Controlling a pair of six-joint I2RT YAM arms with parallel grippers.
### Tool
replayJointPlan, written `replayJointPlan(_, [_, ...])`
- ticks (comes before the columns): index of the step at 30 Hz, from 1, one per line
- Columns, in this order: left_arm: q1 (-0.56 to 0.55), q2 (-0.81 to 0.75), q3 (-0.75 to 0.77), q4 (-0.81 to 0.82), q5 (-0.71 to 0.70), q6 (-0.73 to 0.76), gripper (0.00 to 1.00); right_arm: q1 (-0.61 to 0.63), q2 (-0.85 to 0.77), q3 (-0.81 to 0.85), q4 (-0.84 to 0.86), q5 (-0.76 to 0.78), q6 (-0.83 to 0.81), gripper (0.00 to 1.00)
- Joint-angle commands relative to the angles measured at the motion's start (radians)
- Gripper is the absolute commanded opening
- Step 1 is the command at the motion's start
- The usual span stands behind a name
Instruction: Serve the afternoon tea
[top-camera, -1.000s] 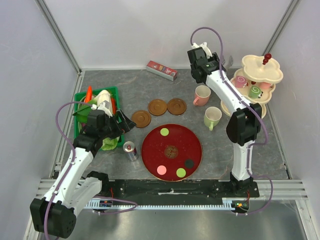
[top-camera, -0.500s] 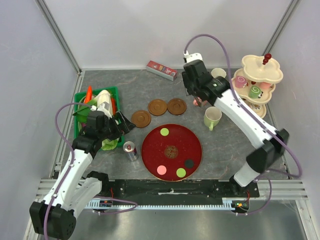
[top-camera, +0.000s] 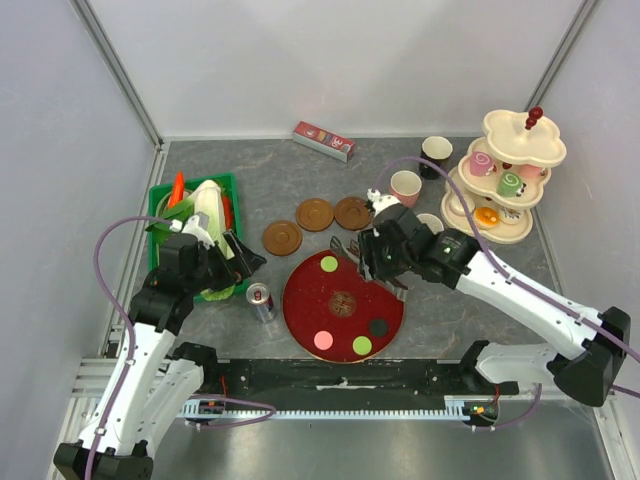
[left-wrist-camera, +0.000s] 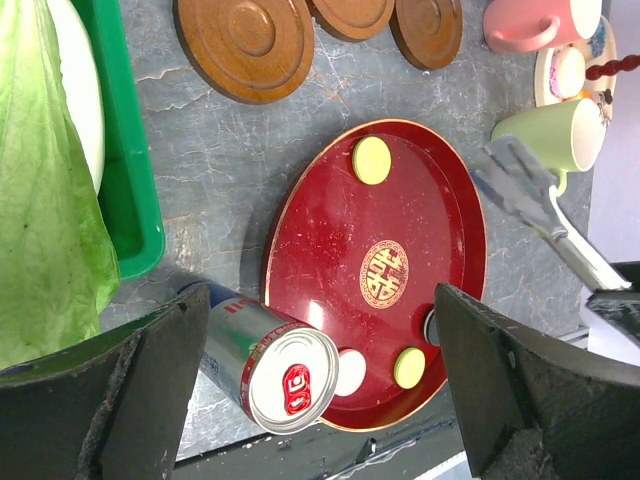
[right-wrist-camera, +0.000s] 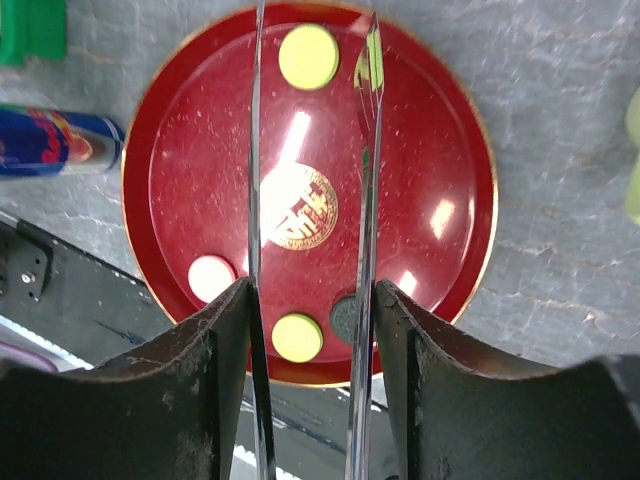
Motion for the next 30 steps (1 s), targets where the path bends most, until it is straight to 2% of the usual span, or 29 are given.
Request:
replayJointPlan(1, [-0.004,-0.011,0.002,-0.024,0.018,-0.014,0.98,0.104,0.046,0.004,0.020,0.138,0.081,0.58])
replayJointPlan(4, [-0.002,-0.014,-0.010,-0.027,0.012,-0.016,0.98,0.188,0.126,0.032,0.006,0.220,0.088,0.58])
replayJointPlan(9, [-0.002,-0.016,-0.018,-0.030,0.006,-0.017,0.98,0.256,0.262,0.102,-0.040,0.355,0.104,0.59])
replayJointPlan(30, [-0.002,-0.012,-0.022,-0.031,-0.019,-0.008,0.98,0.358,0.511,0.253,-0.098,0.484,0.005,0.62])
